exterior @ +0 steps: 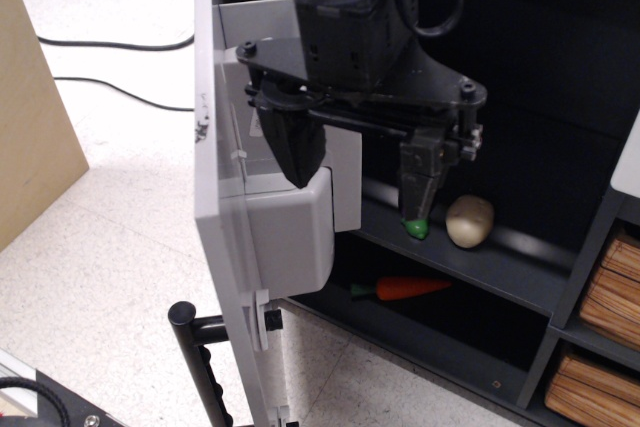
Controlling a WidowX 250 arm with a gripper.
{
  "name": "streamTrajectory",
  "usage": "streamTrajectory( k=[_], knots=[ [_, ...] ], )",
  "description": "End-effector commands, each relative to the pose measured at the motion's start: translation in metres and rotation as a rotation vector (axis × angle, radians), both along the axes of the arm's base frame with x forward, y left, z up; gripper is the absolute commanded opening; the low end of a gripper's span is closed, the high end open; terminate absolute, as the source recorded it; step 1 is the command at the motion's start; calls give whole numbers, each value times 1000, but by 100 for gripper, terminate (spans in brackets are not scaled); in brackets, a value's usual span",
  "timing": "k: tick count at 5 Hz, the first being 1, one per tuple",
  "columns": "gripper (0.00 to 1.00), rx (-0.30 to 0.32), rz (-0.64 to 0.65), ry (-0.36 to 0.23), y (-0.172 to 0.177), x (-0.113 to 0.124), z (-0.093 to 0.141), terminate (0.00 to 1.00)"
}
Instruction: Close fridge
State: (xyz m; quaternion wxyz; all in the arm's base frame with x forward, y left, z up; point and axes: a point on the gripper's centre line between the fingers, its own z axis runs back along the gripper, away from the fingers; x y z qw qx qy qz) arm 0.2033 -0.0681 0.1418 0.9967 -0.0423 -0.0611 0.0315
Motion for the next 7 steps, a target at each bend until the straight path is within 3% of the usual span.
streamTrajectory(
  k=[1,2,3,4,5,6,7],
  knots=[
    [100,0,0,0,0,0,0,0],
    [100,-23,78,-35,7,4,32,0],
    [100,-1,134,-79,17,7,55,0],
    [100,28,172,-78,33,7,71,0],
    [100,67,234,-82,47,-7,76,0],
    [100,121,315,-47,68,-23,62,0],
    [100,88,340,-51,80,-31,47,0]
  ],
)
